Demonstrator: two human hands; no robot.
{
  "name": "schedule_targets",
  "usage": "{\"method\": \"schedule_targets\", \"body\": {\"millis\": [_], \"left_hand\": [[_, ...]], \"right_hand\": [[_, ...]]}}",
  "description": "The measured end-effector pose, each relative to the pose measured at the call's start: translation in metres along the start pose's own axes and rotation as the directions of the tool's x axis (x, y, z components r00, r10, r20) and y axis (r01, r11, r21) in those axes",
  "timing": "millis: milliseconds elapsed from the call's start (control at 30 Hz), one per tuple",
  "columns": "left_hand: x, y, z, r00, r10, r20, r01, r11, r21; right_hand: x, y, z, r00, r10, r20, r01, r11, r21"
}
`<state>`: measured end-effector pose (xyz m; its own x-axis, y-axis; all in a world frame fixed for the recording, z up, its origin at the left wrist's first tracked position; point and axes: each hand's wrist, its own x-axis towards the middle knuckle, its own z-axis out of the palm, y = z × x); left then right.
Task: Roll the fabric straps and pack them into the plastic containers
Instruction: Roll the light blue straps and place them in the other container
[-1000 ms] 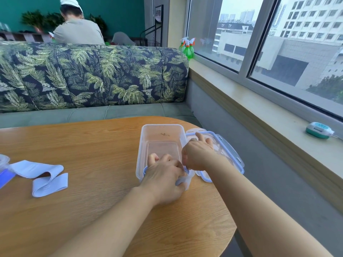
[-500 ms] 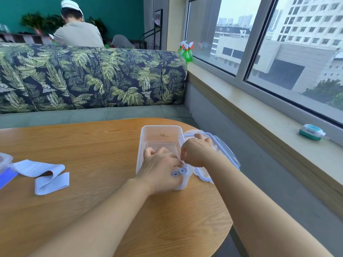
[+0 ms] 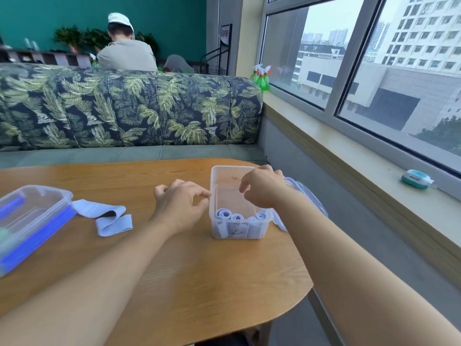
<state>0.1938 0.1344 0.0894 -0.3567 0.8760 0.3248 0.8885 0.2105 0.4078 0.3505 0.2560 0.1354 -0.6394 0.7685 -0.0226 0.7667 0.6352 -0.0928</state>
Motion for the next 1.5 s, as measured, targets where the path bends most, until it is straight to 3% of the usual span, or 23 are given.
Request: {"method": "schedule_targets", "body": {"millis": [100,200,433,567,733,833,1067,1233,1433,1500], "left_hand": [[-0.023,-0.021,-0.017,0.999,-0.039,0.035,0.038,0.999,0.029],[-0.051,-0.050,-0.030,0.983,-0.089,0.162,0.081,0.995,0.054],[-0.107,-0.135,-0.054,0.857,-0.362,0.367,0.368,0.928,0.055],[-0.119,-0.169,-0.062,0.810,-0.406,0.423,0.424,0.904,0.055],[-0.132,-0.193,-0.063,0.784,-0.421,0.457,0.344,0.906,0.245],[-0.134,-0.204,-0.058,0.788,-0.402,0.467,0.324,0.915,0.242],[-0.126,-0.208,-0.061,0.799,-0.364,0.478,0.279,0.930,0.240],[-0.128,-0.207,-0.061,0.813,-0.336,0.476,0.244,0.938,0.246],[-0.128,-0.203,-0.063,0.817,-0.331,0.473,0.223,0.937,0.270],[-0.127,-0.202,-0.065,0.816,-0.329,0.475,0.218,0.937,0.275]], "right_hand": [[-0.008,-0.026,0.000,1.000,-0.027,-0.006,0.026,0.999,-0.017],[-0.014,-0.057,0.007,0.998,-0.053,0.016,0.052,0.999,0.010],[-0.020,-0.136,0.034,0.991,-0.124,0.056,0.122,0.992,0.042],[-0.014,-0.173,0.050,0.983,-0.147,0.107,0.142,0.989,0.051],[0.000,-0.210,0.078,0.975,-0.173,0.140,0.165,0.984,0.064],[0.014,-0.226,0.096,0.977,-0.153,0.148,0.141,0.986,0.089],[0.040,-0.261,0.126,0.994,0.046,0.101,-0.080,0.930,0.359],[0.051,-0.279,0.155,0.999,-0.032,0.023,0.029,0.990,0.137],[0.056,-0.287,0.161,0.995,-0.030,-0.096,0.042,0.991,0.129],[0.057,-0.286,0.158,0.997,0.028,-0.073,-0.008,0.965,0.262]]}}
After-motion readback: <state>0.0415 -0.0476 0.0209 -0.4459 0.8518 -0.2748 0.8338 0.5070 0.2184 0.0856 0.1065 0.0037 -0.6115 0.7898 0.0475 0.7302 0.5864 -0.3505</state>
